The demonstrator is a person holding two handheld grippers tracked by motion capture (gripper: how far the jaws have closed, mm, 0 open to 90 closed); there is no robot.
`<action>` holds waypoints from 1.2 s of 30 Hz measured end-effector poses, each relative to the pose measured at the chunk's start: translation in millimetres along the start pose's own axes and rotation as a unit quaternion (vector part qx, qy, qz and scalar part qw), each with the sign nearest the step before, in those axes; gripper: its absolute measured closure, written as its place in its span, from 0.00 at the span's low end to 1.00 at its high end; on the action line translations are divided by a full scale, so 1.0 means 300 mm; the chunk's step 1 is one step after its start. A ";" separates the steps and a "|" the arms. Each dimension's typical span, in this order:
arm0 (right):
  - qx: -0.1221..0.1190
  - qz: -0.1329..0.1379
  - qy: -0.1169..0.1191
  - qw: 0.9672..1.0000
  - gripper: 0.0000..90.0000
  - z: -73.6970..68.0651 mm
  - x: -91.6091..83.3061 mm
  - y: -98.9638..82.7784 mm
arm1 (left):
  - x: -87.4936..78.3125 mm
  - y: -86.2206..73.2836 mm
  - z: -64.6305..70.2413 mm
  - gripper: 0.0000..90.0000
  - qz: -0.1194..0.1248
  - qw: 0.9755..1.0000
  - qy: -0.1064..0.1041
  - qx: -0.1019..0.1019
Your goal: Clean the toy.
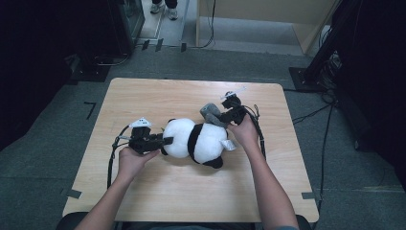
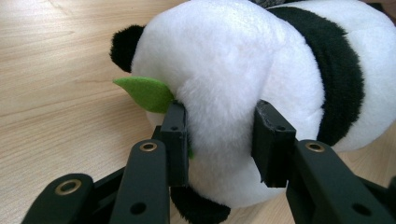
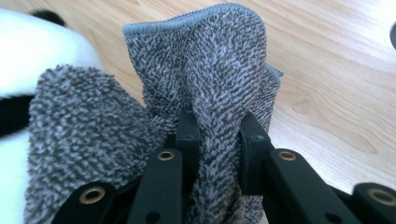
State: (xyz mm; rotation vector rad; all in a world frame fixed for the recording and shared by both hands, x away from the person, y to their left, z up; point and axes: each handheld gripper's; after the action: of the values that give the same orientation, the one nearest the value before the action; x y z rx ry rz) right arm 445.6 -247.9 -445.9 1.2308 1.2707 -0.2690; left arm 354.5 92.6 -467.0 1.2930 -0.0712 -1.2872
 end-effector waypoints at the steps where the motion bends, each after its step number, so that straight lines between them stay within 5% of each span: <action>1: 0.002 -0.003 -0.002 1.000 0.83 0.007 0.005 -0.004 | 0.000 0.000 0.000 0.69 0.001 1.000 0.000 -0.001; 12: 0.004 -0.010 -0.029 1.000 0.83 0.083 0.050 -0.099 | -0.001 -0.002 -0.005 0.68 0.000 1.000 -0.002 -0.001; 19: 0.011 0.011 -0.030 0.999 0.83 0.086 -0.007 -0.094 | -0.001 -0.004 -0.005 0.69 -0.002 1.000 -0.001 0.003; 28: -0.016 0.091 -0.028 0.995 0.84 -0.012 -0.195 0.014 | -0.004 -0.003 -0.001 0.69 0.001 1.000 -0.001 0.001; 36: -0.085 0.105 0.006 0.991 0.83 -0.233 -0.260 0.126 | -0.009 -0.003 0.001 0.69 0.004 1.000 0.000 -0.001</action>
State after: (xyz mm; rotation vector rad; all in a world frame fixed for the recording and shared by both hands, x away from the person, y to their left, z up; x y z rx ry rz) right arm 405.9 -211.9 -348.4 1.2093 1.1382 -0.0002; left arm 352.7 94.8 -466.1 1.2902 -0.0759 -1.2798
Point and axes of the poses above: each handheld gripper's, and its own axes: x roughly forward along the jaws, y roughly out of its top, z roughly to its right, and after that the axes turned 2 degrees about -z, right-handed
